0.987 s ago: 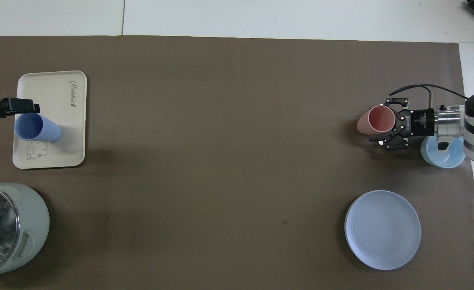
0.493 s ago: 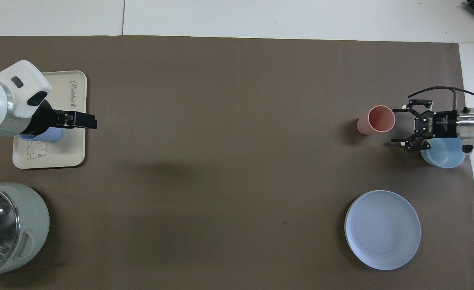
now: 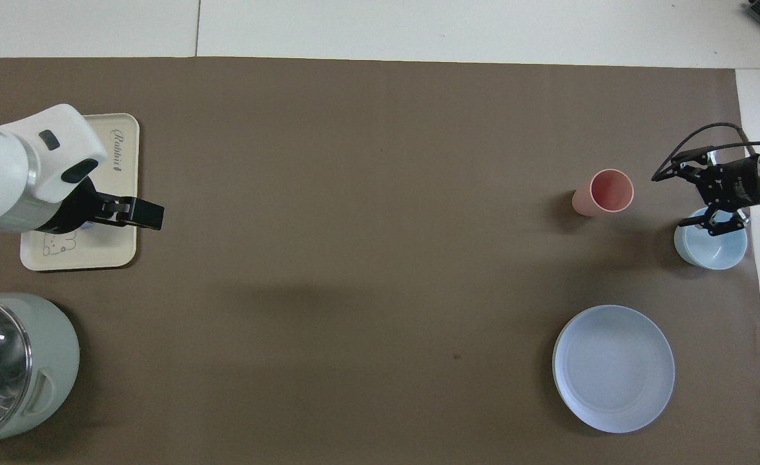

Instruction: Place cup on tray

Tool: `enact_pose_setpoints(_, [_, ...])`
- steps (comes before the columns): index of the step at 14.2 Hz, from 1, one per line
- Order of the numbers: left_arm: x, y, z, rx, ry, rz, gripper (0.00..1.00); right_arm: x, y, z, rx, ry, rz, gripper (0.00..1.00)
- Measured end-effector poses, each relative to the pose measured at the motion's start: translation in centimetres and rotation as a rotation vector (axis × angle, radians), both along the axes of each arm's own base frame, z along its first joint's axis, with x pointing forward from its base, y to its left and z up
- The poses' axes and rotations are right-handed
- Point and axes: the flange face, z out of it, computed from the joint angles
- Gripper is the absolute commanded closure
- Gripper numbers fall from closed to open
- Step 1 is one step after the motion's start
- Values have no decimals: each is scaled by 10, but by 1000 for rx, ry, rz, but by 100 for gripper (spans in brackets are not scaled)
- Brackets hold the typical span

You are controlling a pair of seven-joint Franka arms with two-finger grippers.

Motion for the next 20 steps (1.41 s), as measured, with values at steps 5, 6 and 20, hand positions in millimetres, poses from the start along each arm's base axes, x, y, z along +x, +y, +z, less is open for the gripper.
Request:
enact_pose_setpoints(5, [-2,24,36,22,7,16,0,-1,58,72,-122,-77,209,0])
enact_pose_setpoints(6, [0,37,35,33,9,6,0,-4,63,82,-123,-87,249,0])
enact_pose_setpoints(20, [-1,50,34,20,48,74,0,-76,209,225,-227,-181,798,0])
